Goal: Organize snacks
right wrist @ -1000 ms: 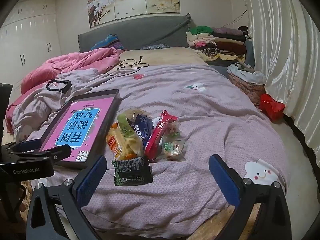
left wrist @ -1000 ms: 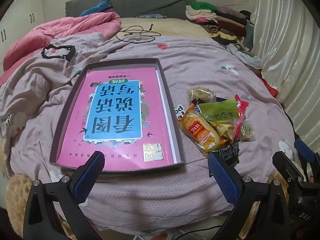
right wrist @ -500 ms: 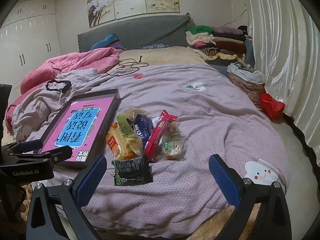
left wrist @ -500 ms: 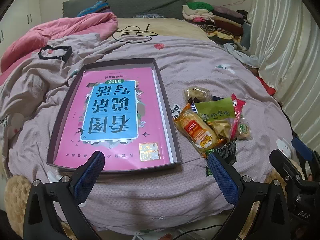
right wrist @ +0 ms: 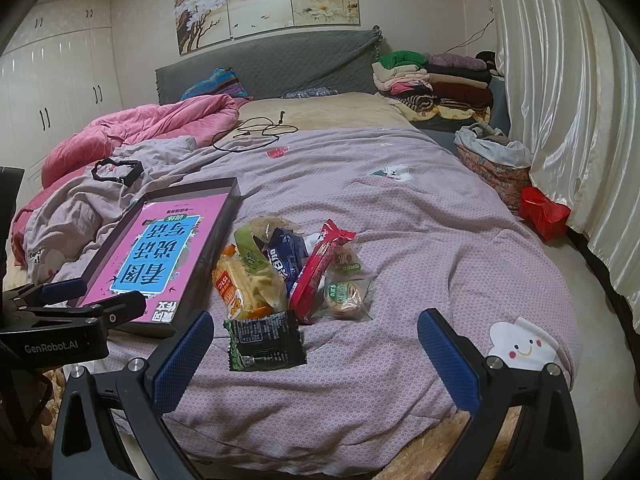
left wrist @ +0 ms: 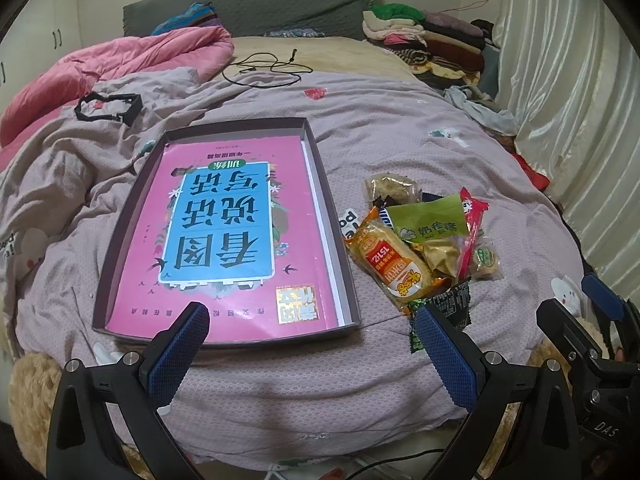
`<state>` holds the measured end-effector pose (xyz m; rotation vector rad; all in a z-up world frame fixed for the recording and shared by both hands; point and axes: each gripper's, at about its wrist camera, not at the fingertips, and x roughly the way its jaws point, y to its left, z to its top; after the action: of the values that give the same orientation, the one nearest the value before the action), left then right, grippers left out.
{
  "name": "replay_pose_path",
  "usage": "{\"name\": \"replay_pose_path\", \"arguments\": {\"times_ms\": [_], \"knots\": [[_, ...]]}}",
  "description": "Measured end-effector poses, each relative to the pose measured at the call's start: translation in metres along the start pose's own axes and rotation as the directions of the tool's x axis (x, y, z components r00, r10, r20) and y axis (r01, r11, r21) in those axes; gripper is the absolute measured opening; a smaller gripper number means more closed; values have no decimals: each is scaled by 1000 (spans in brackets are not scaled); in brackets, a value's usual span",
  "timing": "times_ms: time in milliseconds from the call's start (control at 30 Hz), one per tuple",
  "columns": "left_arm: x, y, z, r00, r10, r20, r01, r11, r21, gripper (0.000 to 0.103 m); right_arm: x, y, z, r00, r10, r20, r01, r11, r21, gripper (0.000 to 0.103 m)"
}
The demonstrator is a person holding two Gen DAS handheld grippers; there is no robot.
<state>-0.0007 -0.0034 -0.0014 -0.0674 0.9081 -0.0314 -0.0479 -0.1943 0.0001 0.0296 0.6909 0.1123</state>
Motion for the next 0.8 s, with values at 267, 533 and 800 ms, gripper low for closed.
{"name": "replay_pose_path", "arguments": {"times_ms": [267,533,800], "knots": [[0,-1,1,1000,-9,-1,9,1000,7,103,1,0,-1,1000,1,-3,-1,1000,-1,103],[1,-3,3,1000,-17,-3,17,1000,15,103,5,2,-2,1000,4,-11,-4,1000,-3,103],[6,-8,8,999,-33,-16,33,999,28,103,9,4,-3,999,18,-35,-18,1000,-5,103]]}}
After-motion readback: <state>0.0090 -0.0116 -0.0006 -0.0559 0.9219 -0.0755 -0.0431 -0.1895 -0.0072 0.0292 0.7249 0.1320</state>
